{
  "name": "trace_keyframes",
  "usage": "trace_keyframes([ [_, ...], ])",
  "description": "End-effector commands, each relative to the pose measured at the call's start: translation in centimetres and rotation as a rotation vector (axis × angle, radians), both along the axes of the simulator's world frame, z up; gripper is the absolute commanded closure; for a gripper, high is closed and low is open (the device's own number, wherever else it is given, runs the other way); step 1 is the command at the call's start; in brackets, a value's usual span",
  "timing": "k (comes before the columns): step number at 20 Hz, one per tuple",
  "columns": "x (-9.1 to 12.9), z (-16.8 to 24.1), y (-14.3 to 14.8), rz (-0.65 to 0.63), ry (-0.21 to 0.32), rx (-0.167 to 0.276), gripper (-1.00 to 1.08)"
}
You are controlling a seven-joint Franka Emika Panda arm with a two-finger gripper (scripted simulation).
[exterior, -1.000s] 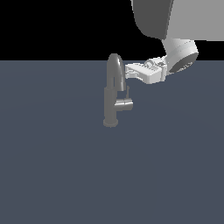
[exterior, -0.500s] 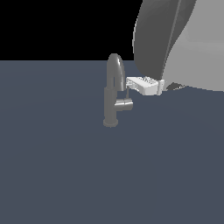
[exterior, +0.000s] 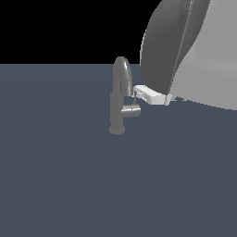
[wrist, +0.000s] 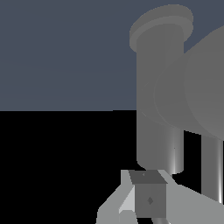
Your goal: Turn on the faucet by rotating a designated handle.
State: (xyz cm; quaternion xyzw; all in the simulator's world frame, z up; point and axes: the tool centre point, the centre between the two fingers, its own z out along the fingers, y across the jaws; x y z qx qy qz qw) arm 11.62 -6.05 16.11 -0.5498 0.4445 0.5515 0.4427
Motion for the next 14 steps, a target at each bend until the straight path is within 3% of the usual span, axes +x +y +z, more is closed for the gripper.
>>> trace_keyframes([
  [1,0.0,0.0,0.0,0.0,0.0,0.0,1.08],
  [14,-0.93,0.18,-0.18,0.0,0.0,0.0,1.08],
])
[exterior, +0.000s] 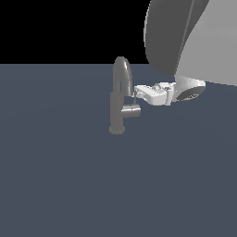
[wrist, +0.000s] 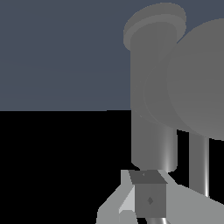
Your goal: Turn on the faucet by rotating a designated handle.
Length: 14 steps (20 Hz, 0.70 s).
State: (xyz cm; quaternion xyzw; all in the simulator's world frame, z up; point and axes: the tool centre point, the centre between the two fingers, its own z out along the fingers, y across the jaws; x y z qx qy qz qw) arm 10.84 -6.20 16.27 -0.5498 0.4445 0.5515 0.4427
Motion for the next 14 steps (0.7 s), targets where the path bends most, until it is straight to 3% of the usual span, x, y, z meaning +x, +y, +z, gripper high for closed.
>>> trace_keyframes([
  [1,-0.2,0.0,0.0,0.0,0.0,0.0,1.08],
  [14,-1.7,0.4,-0.4,0.0,0.0,0.0,1.08],
])
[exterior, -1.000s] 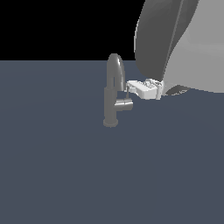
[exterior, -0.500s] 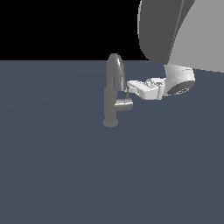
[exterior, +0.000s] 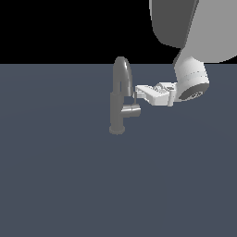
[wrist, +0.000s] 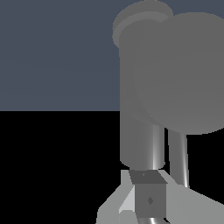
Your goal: Turn on the faucet by rotating a designated handle.
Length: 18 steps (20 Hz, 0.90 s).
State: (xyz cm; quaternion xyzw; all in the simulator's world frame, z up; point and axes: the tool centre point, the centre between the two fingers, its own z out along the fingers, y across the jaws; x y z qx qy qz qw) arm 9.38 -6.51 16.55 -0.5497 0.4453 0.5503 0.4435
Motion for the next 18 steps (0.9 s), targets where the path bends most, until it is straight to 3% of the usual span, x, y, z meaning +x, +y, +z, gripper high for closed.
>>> trace_keyframes([
  [1,-0.4,0.1,-0.1,0.002,0.001,0.001,1.08],
  [18,-2.6,0.4,-0.4,0.001,-0.002,0.0,1.08],
])
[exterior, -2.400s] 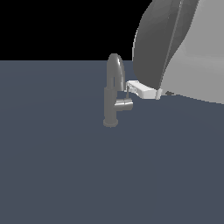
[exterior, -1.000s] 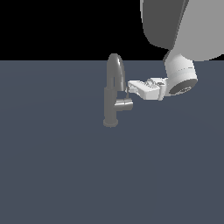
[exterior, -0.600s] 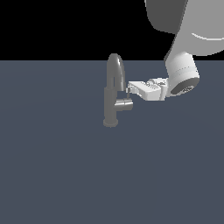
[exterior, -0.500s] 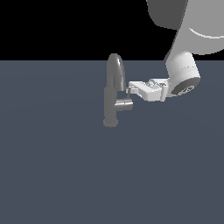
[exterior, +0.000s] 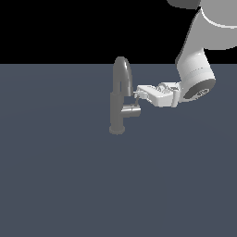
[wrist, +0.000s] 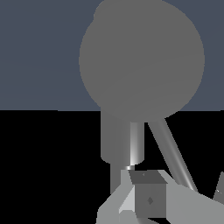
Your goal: Turn on the faucet by rotating a designated handle.
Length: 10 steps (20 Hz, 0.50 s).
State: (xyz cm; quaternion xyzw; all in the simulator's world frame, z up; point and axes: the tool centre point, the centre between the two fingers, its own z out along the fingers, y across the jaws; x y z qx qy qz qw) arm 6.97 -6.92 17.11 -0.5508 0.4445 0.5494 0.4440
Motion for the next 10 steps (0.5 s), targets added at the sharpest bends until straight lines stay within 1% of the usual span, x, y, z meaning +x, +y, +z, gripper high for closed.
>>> trace_keyframes([
  [1,-0.4,-0.3,-0.1,0.0,0.002,0.0,1.08],
  [10,-2.6,-1.5,-0.6,0.001,0.002,0.001,1.08],
])
